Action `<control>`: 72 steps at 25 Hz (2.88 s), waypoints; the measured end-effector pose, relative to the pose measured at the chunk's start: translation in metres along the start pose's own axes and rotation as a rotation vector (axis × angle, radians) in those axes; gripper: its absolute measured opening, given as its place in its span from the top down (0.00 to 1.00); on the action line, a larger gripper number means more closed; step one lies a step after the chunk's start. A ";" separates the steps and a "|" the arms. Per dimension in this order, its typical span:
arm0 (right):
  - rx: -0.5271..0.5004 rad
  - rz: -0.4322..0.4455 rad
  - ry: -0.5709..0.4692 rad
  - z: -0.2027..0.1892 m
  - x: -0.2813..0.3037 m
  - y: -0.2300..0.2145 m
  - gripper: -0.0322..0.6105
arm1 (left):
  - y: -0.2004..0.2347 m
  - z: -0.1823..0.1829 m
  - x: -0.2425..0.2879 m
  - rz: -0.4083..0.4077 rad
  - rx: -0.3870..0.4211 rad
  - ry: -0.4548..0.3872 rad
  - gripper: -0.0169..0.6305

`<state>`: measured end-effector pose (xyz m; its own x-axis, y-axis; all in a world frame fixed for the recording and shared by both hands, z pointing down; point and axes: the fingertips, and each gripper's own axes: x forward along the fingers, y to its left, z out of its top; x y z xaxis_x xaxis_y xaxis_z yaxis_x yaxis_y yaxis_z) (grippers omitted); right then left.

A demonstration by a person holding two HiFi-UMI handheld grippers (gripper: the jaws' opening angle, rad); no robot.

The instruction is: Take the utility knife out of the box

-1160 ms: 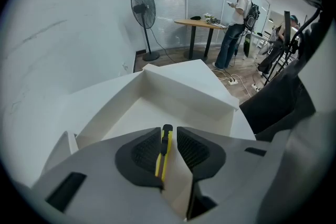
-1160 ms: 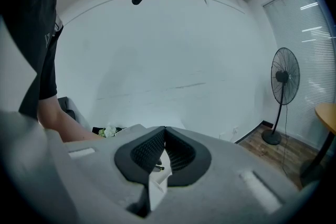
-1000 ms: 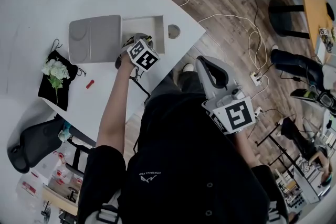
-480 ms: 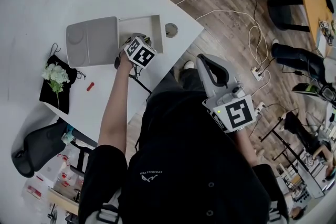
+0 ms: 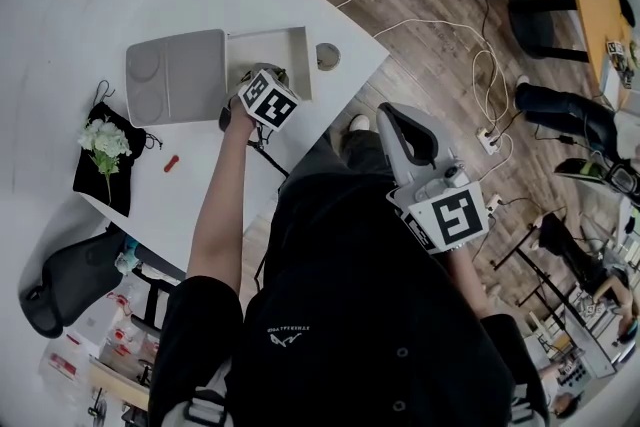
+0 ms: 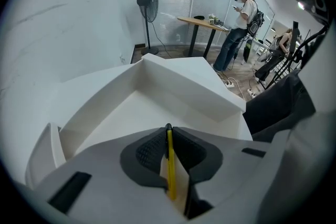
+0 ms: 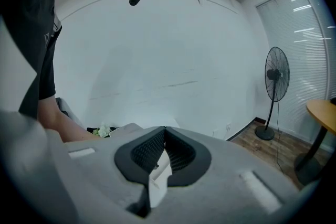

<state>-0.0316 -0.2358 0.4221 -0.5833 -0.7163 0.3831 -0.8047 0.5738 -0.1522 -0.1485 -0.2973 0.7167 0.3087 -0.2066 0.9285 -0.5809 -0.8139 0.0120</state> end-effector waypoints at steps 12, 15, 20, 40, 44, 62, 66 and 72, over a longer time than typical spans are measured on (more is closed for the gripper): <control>0.035 0.041 -0.009 -0.002 -0.002 -0.002 0.94 | 0.017 0.021 -0.037 0.148 -0.099 -0.158 0.91; 0.033 0.080 -0.020 0.002 -0.001 0.000 0.94 | 0.020 0.027 -0.057 0.216 -0.134 -0.214 0.91; 0.009 0.166 -0.030 0.011 0.005 0.001 0.94 | 0.024 0.039 -0.096 0.299 -0.251 -0.323 0.91; -0.116 0.499 -0.015 0.022 -0.010 -0.010 0.94 | -0.008 0.066 -0.229 0.598 -0.705 -0.724 0.91; -0.133 0.540 -0.016 0.019 -0.017 -0.018 0.94 | -0.028 0.079 -0.262 0.659 -0.792 -0.875 0.91; -0.198 0.758 -0.033 0.015 -0.041 -0.042 0.94 | -0.149 0.115 -0.320 0.840 -0.889 -1.054 0.91; -0.218 0.794 -0.039 0.013 -0.050 -0.042 0.94 | -0.173 0.121 -0.316 0.843 -0.895 -1.055 0.91; -0.228 0.818 -0.047 0.015 -0.053 -0.046 0.94 | -0.190 0.129 -0.314 0.865 -0.895 -1.064 0.91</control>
<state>0.0346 -0.2302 0.3955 -0.9796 -0.0541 0.1933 -0.0888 0.9804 -0.1758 -0.0383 -0.1481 0.3748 -0.1917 -0.9743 0.1183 -0.9552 0.2129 0.2057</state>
